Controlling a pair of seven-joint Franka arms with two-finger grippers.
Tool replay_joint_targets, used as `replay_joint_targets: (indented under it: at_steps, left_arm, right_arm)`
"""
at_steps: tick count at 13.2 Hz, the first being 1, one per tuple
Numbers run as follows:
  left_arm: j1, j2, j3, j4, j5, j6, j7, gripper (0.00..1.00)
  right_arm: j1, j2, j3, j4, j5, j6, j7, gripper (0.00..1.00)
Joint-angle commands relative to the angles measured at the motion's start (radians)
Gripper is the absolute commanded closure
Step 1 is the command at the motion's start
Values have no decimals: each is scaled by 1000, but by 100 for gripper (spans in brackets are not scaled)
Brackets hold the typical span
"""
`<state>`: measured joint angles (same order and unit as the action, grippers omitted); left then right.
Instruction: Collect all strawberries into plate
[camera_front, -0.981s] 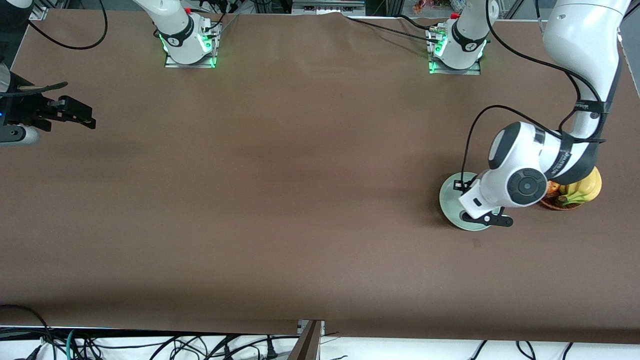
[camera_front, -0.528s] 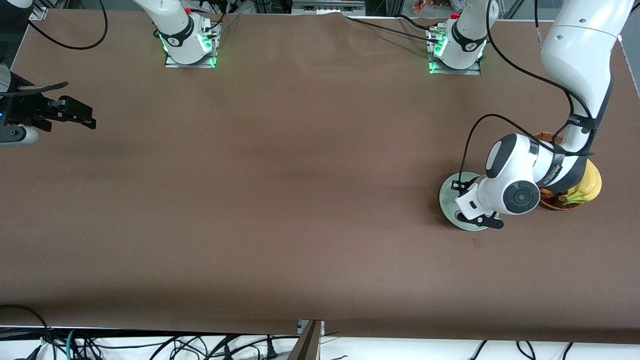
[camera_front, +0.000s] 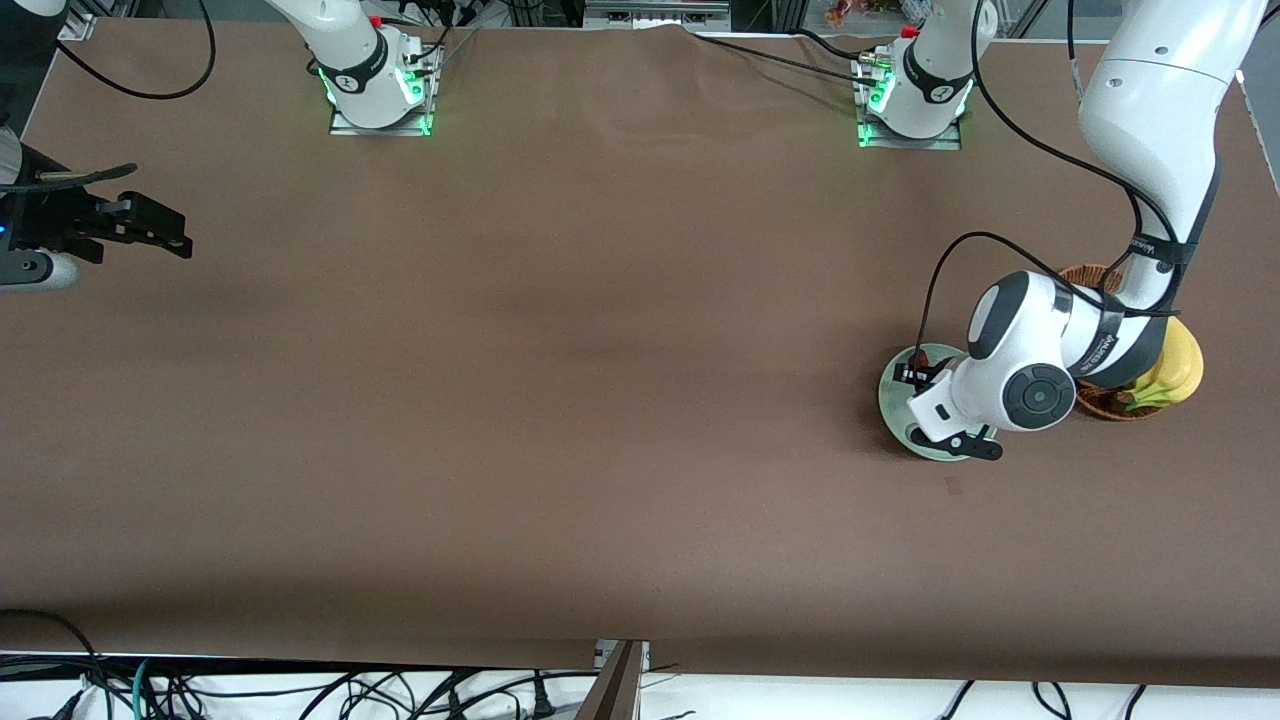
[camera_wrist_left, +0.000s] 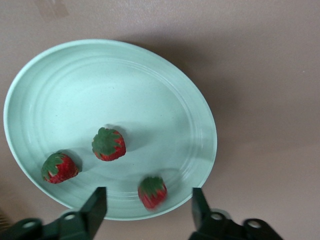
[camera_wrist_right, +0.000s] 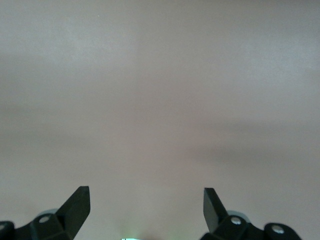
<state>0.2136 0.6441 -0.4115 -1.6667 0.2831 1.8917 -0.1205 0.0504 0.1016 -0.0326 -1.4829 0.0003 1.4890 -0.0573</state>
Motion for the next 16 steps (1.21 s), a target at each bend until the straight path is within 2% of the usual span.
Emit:
replay_joint_targets:
  at_steps: [1, 5, 8, 12, 14, 16]
  left_arm:
    - [9, -91, -20, 7, 24, -75, 5, 0]
    - [10, -282, -21, 13, 8, -170, 18, 0]
    - [12, -395, -18, 57, -73, -277, 21, 0]
    - [12, -408, -18, 263, -84, -472, 21, 0]
    - [13, -416, -9, 300, -88, -490, 25, 0]
    - [12, -454, -4, 282, -100, -484, 42, 0]
  right_arm:
    - [-9, -2, 13, 1, -14, 5, -3, 0]
    - [-10, -2, 13, 1, -14, 5, -1, 0]
    - [-10, -2, 13, 1, -14, 7, 1, 0]
    - [-10, -2, 13, 1, -14, 7, 2, 0]
    - [-10, 0, 13, 1, -14, 7, 2, 0]
    - [-10, 0, 13, 1, -14, 7, 4, 0]
